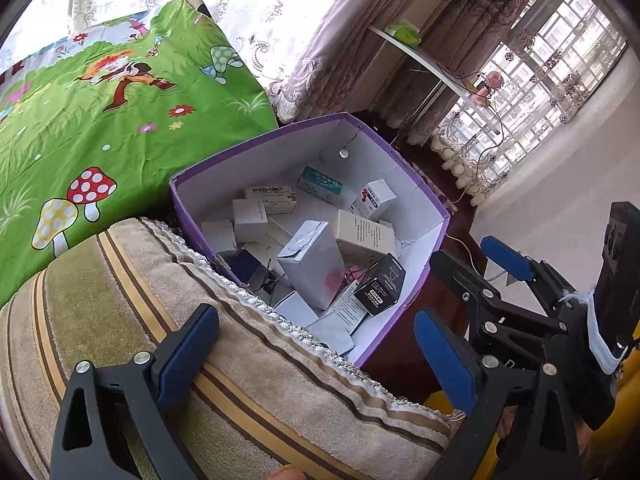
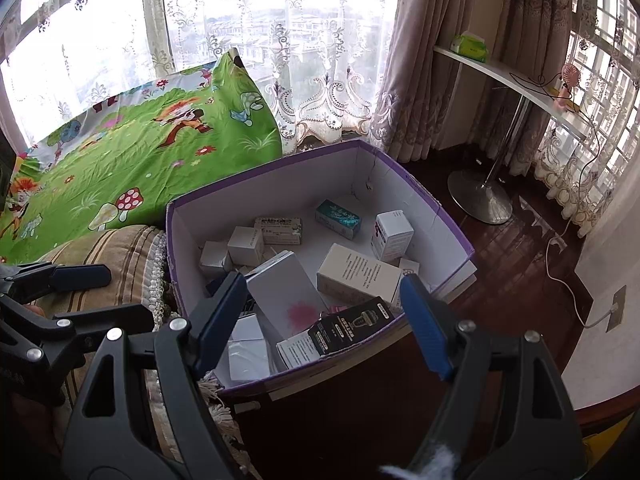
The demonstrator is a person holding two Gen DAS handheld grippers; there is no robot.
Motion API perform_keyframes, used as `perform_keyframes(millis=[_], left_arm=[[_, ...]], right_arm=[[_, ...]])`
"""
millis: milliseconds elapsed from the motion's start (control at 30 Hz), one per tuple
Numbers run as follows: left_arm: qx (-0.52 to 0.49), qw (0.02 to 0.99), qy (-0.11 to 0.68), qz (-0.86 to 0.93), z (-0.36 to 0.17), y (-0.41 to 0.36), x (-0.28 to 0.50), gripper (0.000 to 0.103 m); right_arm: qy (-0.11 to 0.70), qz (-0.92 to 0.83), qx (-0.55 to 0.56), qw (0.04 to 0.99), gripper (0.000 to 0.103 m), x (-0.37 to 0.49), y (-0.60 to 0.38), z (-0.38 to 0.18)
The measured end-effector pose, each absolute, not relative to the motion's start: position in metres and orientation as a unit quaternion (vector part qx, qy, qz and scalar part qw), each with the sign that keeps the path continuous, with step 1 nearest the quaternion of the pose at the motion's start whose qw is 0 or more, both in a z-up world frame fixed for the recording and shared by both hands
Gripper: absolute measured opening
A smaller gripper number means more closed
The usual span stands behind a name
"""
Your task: Organize rigid objects
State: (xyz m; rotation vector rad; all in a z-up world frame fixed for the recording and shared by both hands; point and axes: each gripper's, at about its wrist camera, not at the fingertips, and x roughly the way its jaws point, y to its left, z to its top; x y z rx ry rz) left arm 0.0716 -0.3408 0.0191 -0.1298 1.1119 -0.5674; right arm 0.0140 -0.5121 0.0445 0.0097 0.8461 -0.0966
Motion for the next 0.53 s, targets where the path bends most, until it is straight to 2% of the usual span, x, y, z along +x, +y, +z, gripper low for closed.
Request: perform_keyframes(millis=[533], left_arm=[[-0.023,0.810,0.506,-0.294,0.023,-0.359,0.067,0.102]], right_arm=[[0.419,-0.059,0.009,0.906,0.081,0.016,-0.518,0.039]])
